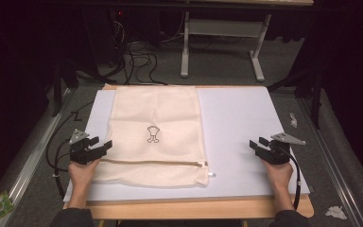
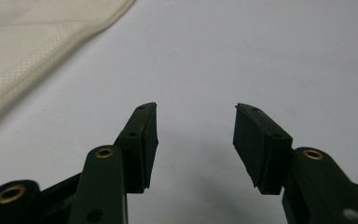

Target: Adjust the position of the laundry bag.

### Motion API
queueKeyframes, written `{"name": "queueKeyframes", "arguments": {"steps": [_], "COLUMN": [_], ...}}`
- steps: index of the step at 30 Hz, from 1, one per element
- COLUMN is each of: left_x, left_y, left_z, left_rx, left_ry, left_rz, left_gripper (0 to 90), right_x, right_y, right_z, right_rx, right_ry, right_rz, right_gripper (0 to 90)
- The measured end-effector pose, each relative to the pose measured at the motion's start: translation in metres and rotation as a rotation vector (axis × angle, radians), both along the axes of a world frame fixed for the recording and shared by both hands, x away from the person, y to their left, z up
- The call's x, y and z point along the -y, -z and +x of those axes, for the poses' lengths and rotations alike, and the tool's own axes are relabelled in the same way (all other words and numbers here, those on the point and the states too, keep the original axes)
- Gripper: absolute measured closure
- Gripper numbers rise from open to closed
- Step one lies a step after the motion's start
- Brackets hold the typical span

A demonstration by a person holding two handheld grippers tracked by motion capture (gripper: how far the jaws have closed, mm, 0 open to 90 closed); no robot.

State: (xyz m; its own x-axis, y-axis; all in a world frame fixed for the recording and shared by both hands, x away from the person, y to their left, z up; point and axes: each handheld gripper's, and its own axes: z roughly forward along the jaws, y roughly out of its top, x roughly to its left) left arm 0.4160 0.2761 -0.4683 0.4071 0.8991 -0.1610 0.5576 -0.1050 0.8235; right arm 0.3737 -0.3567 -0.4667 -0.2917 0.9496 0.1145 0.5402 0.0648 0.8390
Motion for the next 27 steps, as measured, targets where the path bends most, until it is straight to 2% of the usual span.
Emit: {"name": "queueKeyframes", "arguments": {"steps": [2,6,13,14,18,20,24,27], "left_x": [0.001,0.002,0.002,0.003,0.003,0.003,0.004,0.004], "left_y": [-0.001,-0.003,-0.003,-0.003,-0.003,-0.004,-0.003,-0.002], "left_z": [0.000,0.001,0.002,0.002,0.001,0.002,0.002,0.003], "left_rx": [-0.009,-0.014,-0.032,-0.034,-0.035,-0.041,-0.061,-0.079], "left_ry": [0.004,0.003,0.008,0.008,0.007,0.008,-0.003,-0.005], "left_rz": [0.016,0.026,0.027,0.032,0.032,0.033,0.035,0.050], "left_gripper": [33.6,32.8,32.0,31.8,31.8,31.8,32.1,33.1], "right_x": [-0.002,-0.005,-0.017,-0.022,-0.031,-0.039,-0.048,-0.061], "right_y": [0.000,0.000,-0.006,-0.007,-0.007,-0.006,-0.006,-0.011], "right_z": [0.001,0.002,0.006,0.008,0.009,0.012,0.015,0.017], "right_rx": [-0.016,-0.026,-0.040,-0.044,-0.050,-0.070,-0.088,-0.071], "right_ry": [0.000,0.001,-0.044,-0.070,-0.083,-0.106,-0.138,-0.150], "right_rz": [0.031,0.040,0.031,0.028,0.008,0.022,0.018,0.004], "right_gripper": [53.5,53.7,53.2,54.8,56.7,56.8,56.6,54.1]}}
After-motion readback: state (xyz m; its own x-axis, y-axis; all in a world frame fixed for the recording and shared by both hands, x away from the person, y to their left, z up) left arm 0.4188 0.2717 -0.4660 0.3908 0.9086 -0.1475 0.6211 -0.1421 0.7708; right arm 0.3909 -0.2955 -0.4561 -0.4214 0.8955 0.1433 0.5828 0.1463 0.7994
